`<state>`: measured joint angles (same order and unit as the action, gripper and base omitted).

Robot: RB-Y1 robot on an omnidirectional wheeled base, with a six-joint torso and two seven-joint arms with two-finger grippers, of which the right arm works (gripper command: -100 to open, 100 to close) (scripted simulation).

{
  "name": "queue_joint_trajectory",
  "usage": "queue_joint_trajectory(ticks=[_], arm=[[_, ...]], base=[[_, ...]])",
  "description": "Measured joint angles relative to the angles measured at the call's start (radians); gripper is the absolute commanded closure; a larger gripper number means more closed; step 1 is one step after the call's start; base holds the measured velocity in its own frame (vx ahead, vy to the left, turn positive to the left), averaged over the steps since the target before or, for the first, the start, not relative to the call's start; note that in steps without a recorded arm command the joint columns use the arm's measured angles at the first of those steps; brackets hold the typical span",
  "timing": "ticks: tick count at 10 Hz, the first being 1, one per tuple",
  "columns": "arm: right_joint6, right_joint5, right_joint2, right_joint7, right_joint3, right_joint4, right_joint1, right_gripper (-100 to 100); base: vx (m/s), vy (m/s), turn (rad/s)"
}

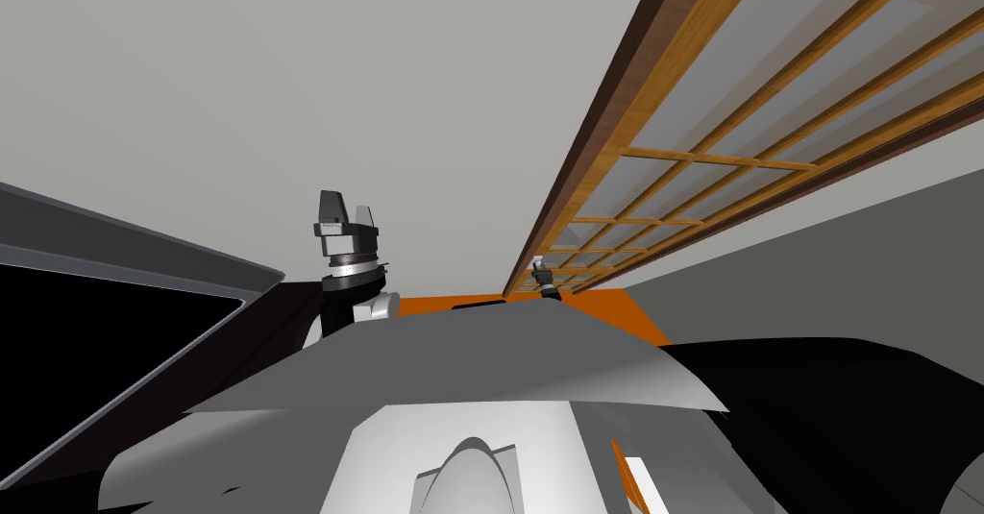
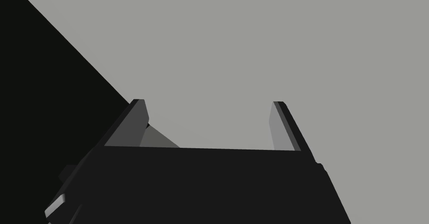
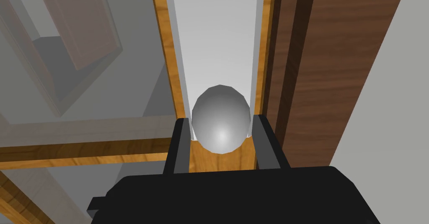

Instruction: Pull the door open

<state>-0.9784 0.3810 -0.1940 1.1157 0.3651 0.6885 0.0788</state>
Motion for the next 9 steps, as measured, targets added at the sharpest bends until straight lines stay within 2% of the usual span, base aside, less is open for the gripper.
queue_joint_trajectory(ticks=[3,9], arm=[[0.001,0.000,0.000,0.000,0.000,0.000,0.000,100],[0.001,-0.028,-0.007,-0.121,-0.018,-0.007,-0.010,100]], base=[[-0.007,-0.002,0.004],[-0.022,-0.008,0.020]])
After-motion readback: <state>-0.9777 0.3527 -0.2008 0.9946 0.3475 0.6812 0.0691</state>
